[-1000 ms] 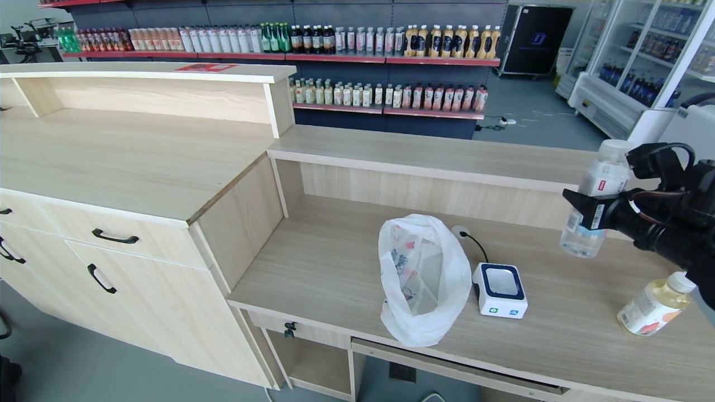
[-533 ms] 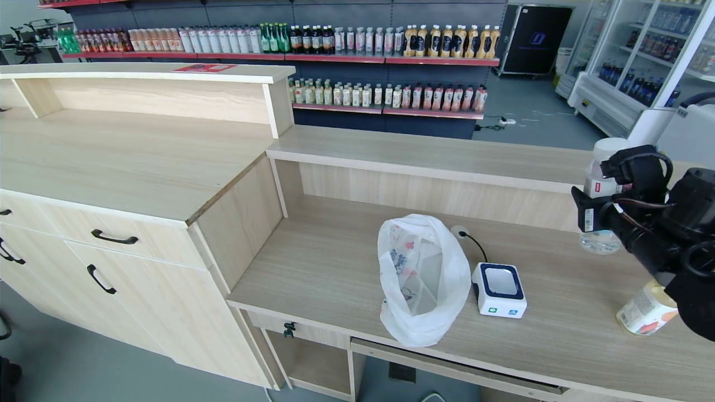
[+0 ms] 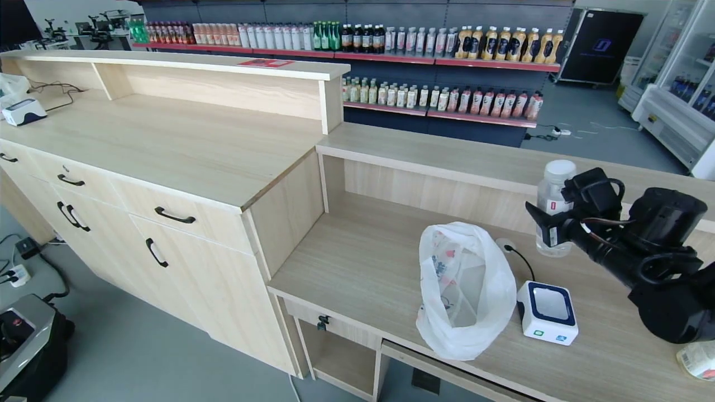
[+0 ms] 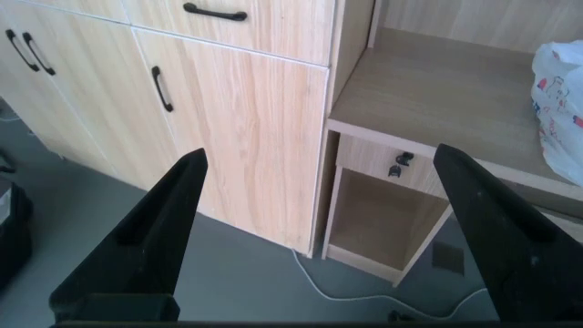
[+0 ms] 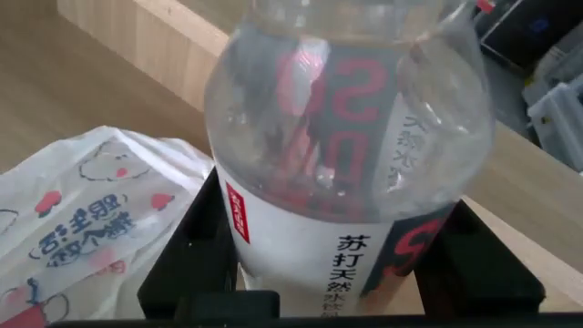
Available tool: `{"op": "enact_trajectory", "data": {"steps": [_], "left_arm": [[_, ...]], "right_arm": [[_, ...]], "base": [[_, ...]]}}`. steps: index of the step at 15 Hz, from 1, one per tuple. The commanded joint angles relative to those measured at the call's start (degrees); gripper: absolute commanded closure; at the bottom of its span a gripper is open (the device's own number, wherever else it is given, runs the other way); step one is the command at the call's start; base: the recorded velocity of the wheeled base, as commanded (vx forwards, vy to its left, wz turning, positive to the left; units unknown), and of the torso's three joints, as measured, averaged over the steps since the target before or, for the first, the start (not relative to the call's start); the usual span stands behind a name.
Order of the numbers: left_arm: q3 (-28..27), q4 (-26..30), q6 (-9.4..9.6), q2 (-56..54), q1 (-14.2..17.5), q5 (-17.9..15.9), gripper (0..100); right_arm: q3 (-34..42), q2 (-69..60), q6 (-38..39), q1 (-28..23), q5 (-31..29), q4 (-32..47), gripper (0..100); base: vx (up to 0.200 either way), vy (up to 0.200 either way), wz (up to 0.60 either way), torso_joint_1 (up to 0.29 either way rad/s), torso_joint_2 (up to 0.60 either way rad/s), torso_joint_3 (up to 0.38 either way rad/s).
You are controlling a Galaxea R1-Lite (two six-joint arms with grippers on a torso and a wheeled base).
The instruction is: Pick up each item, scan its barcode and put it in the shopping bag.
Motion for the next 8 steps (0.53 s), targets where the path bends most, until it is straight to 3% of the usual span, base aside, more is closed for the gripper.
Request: {"op": "enact_trajectory", "data": {"steps": [1, 5, 8], "left_arm": [[0.0, 0.04, 0.0, -0.02, 0.0, 0.0, 0], [0.0, 0.04, 0.0, -0.02, 0.0, 0.0, 0], [0.0, 0.04, 0.0, -0.02, 0.0, 0.0, 0]], "right_arm": [[-0.59, 6.61, 3.05, -0.44, 5.93, -0.44, 100], [-2.97, 15.22, 5.77, -0.88, 17.53, -2.81, 100], [-7.36, 21.28, 7.09, -0.7, 19.02, -4.39, 100]], "base": [[0.0, 0.0, 0.0, 0.0, 0.0, 0.0], [0.0, 0.0, 0.0, 0.0, 0.0, 0.0], [0.0, 0.0, 0.0, 0.0, 0.0, 0.0]]}}
